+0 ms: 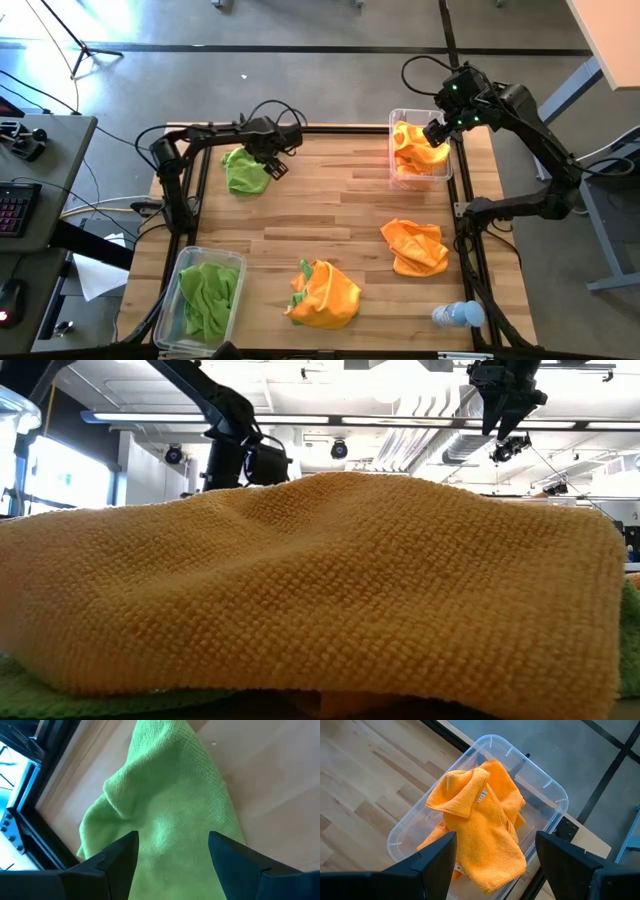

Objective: Sort microfiber towel by color & place in baskets
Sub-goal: Put the green microfiber towel into the bottom transparent bin

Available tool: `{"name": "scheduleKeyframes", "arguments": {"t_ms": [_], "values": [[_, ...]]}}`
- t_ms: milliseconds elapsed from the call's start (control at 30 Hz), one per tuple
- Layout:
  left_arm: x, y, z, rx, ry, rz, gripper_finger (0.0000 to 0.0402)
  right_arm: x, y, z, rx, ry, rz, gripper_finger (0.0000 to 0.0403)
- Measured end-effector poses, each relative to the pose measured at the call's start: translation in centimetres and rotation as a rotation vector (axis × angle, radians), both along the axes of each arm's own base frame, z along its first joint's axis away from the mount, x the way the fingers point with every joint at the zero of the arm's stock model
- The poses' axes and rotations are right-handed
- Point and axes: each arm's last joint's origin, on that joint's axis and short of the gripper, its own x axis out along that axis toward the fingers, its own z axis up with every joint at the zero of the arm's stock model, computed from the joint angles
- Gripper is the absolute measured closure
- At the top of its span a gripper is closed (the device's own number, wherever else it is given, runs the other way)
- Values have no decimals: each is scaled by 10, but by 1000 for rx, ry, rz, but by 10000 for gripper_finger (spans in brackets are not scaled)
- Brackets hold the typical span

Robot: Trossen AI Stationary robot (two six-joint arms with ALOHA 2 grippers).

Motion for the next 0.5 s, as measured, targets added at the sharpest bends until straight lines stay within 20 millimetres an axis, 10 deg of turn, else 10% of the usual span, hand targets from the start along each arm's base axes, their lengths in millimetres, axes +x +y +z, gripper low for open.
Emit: {"name": "scheduleKeyframes", "arguments": {"t_ms": [500], "values": [[-5,-22,53,154,-210,66,175,0,0,0,0,0,0,137]]}}
